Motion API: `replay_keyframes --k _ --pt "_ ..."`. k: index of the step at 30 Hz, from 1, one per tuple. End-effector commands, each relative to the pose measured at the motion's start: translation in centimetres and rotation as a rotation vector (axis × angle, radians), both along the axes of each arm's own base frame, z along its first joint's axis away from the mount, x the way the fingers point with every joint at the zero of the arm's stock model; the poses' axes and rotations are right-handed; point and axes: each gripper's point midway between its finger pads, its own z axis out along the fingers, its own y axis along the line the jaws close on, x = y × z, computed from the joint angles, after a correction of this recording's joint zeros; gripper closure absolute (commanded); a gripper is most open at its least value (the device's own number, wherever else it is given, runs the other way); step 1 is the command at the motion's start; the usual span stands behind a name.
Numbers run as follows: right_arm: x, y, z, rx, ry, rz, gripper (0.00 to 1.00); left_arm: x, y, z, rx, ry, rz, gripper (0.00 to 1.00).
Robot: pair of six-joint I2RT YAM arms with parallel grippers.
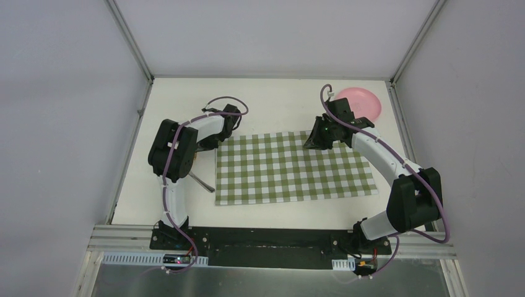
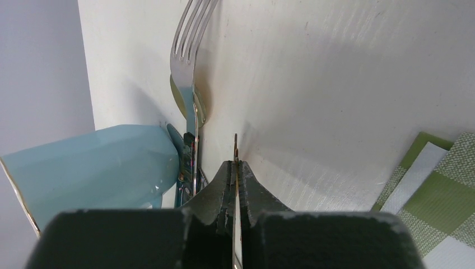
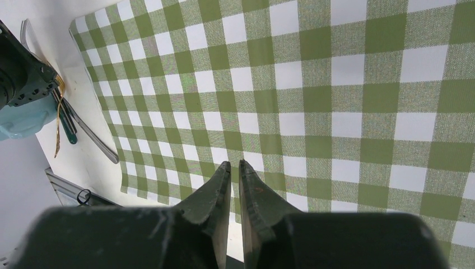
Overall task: Set the dinner table for one person
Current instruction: Pick up the fork from the corner of the board.
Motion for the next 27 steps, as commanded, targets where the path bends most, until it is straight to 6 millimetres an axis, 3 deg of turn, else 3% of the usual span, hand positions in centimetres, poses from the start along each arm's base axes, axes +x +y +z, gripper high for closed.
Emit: replay_keyframes --k 1,12,27 --pt "0.8 0.6 1.0 0.020 -0.059 0.025 0.86 0.8 0.0 2.1 -0.031 -0.076 0.020 1.00" --pt "1.0 1.1 1.0 0.040 -0.050 0.026 0.87 1.5 -1.8 5.2 -0.089 -0.152 -0.016 1.00" --pt "0.7 1.3 0.8 0.050 -0.041 0.026 0.87 1.5 -8.6 7.4 -0.216 -0.177 -0.133 1.00"
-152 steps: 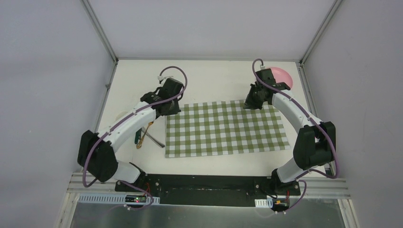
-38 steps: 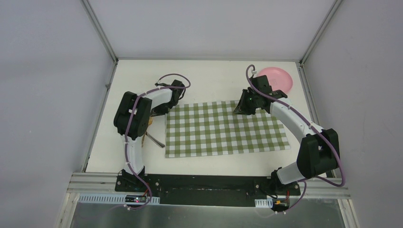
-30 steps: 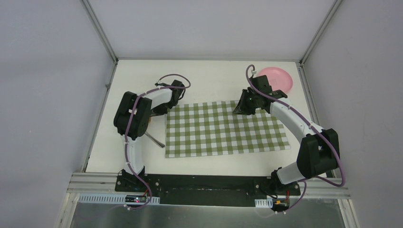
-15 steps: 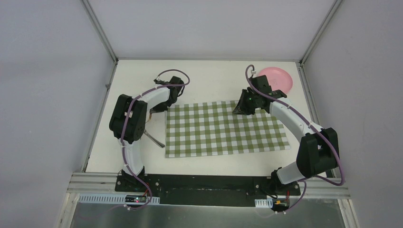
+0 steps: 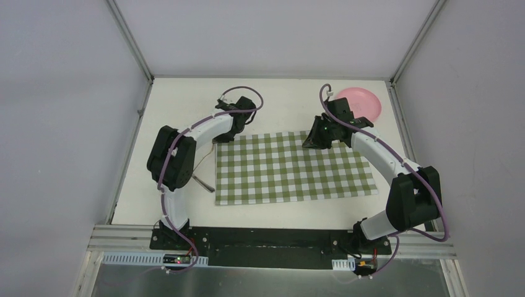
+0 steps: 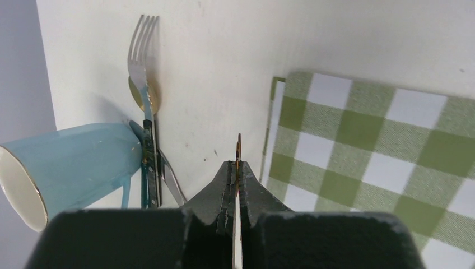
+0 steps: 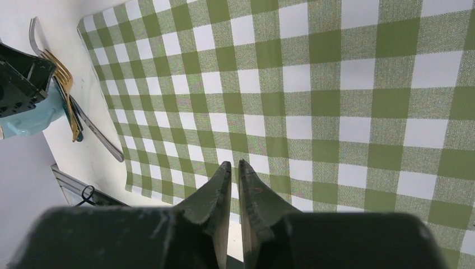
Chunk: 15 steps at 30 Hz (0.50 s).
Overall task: Set the dinner table for one person
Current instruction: Pick up the fork from the corner of the board, then place the fork on the napkin.
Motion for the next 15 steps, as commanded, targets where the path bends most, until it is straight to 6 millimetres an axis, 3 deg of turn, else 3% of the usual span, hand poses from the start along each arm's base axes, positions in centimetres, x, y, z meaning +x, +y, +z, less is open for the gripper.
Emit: replay_keyframes --k 1,15 --pt "0.5 0.7 0.8 0.027 -0.038 0.015 0.87 0.0 -1.8 3.2 -0.062 -0.059 -0.016 1.00" --pt "0.2 0.8 0.9 0.032 -0.038 0.018 0.87 -0.8 -4.8 4.9 -0.048 -0.011 -0.082 1.00"
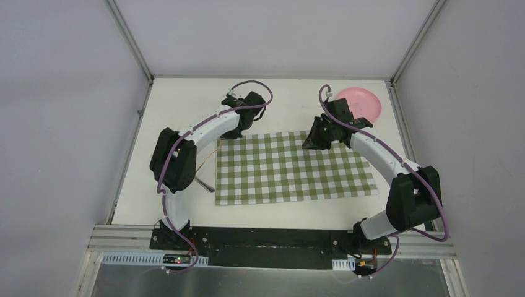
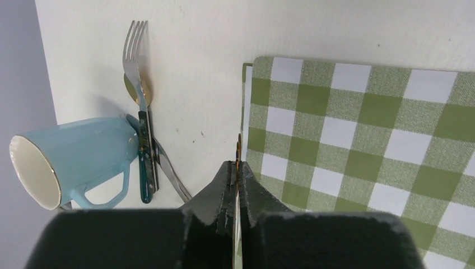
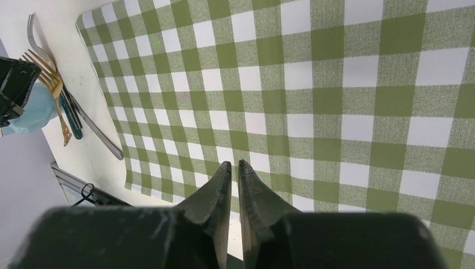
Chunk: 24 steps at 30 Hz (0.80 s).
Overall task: Set the dinner table for one person
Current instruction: Place the fork on the napkin.
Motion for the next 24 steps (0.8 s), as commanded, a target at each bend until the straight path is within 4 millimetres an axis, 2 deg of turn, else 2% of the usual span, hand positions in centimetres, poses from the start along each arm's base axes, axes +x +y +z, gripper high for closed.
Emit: replay_keyframes --k 1,6,10,14,24 --pt "0.4 0.6 1.0 0.030 -0.042 0.011 0.87 -0.6 -0.6 1.8 0.006 0.001 -0.010 1.00" --pt "0.4 0.9 1.4 0.045 -0.046 0.013 0.87 -1.3 -0.4 1.6 0.022 0.024 0.019 1.00" --pt "0.2 1.1 1.7 0.054 -0.049 0.017 0.87 -1.3 -1.4 1.3 -0.011 0.021 0.046 1.00" --pt "0.0 0.9 2.0 0.049 -0.057 0.021 0.87 -0.8 -3.4 1.0 -0.052 0.023 0.050 1.00" --pt "-0.3 0.3 2.2 0.021 -0.068 0.028 0.88 -0.3 -10.0 0.4 -0.190 0.029 0.011 1.00"
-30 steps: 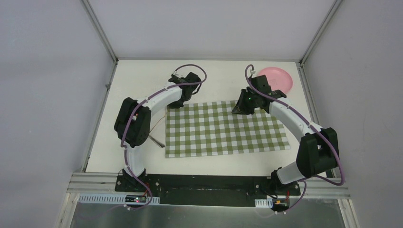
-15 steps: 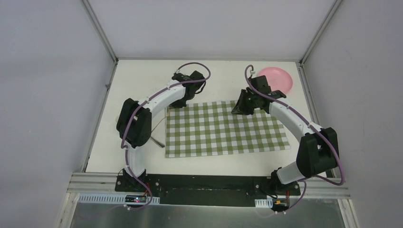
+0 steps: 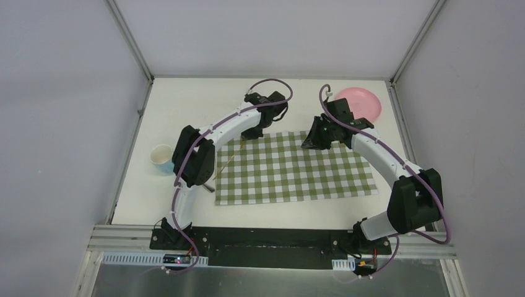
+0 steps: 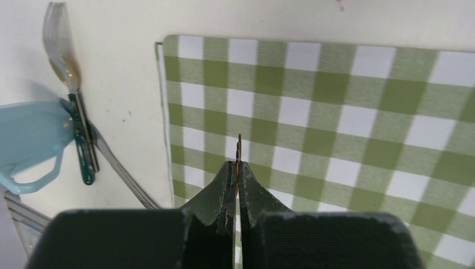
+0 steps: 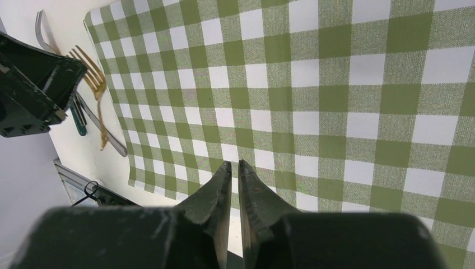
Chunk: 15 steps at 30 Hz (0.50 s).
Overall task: Set the dinner table for one person
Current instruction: Place the fork on the napkin.
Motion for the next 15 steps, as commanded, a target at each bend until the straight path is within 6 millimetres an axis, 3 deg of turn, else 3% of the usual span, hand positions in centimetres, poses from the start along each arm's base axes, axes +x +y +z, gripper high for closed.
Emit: replay_keyframes --k 1,9,15 --pt "0.1 0.1 1.7 0.012 -0.061 0.020 0.88 -0.1 -3.1 0.5 -0.114 -0.006 0.016 1.00" --pt "0.0 -0.5 1.3 -0.011 -0.048 0.019 0.88 1.2 -6.2 -1.3 -0.253 0.010 0.077 1.00" --pt "-0.1 -1.0 1.0 -0.018 -0.042 0.017 0.88 2.2 -6.1 -3.6 -0.327 0.056 0.186 1.00"
